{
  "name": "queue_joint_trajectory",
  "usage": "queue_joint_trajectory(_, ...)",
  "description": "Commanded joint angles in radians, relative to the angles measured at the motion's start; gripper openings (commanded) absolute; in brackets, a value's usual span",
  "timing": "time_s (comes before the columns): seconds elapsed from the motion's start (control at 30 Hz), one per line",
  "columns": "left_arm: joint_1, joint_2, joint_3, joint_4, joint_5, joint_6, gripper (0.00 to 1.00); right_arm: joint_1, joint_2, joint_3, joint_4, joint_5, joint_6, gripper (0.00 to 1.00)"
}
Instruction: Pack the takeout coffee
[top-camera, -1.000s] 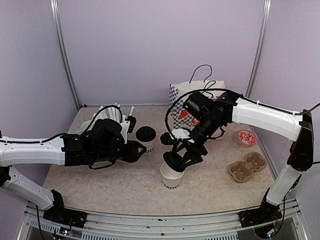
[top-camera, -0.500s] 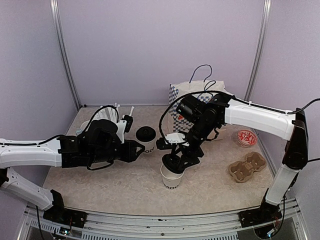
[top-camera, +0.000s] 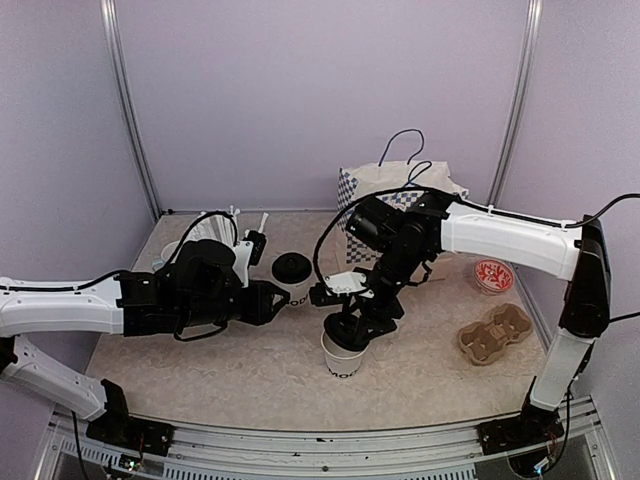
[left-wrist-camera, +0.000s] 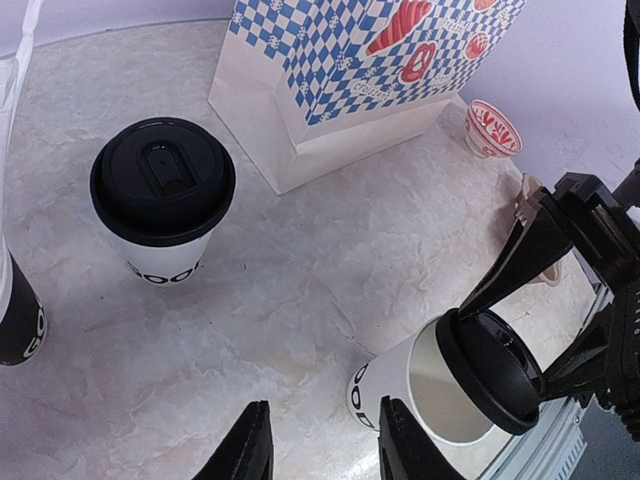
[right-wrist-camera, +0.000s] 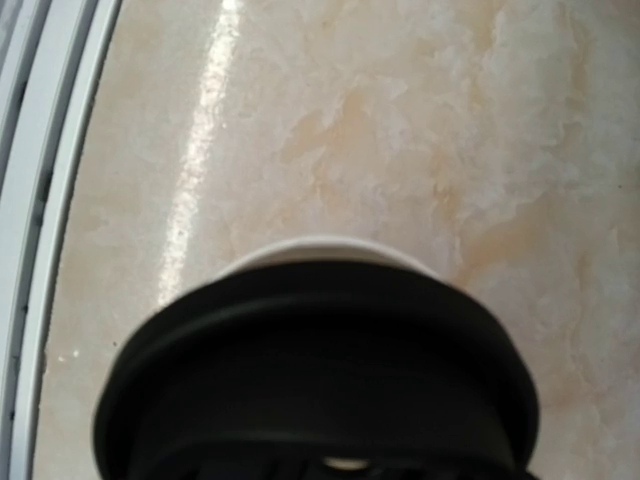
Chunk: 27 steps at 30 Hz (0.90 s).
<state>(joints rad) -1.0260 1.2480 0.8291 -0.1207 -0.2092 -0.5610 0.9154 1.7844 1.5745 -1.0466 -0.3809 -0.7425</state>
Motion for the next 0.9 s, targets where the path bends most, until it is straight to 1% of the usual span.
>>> queue_joint_trajectory(0.0,0.007,-0.025,-0.015,0.016,-0.001,-0.001,0.37,0.019,0.021,0.018,-0.006,0.013,0.005,0.69)
queue_joint_trajectory(0.37,0.008,-0.021,-0.017,0.019,0.000,0.001,0.37,0.032,0.028,0.028,-0.012,0.041,0.014,0.69)
queue_joint_trajectory(0.53,0.009,-0.026,-0.016,0.013,-0.003,0.004,0.37,0.033,0.004,0.050,-0.038,0.052,0.015,0.69)
queue_joint_trajectory(0.7,0.010,-0.029,-0.015,0.016,-0.004,0.007,0.37,0.033,-0.022,0.034,-0.038,0.090,0.018,0.69)
queue_joint_trajectory(0.87,0.009,-0.022,-0.012,0.018,0.005,0.008,0.37,0.033,-0.024,0.032,-0.046,0.093,0.025,0.69)
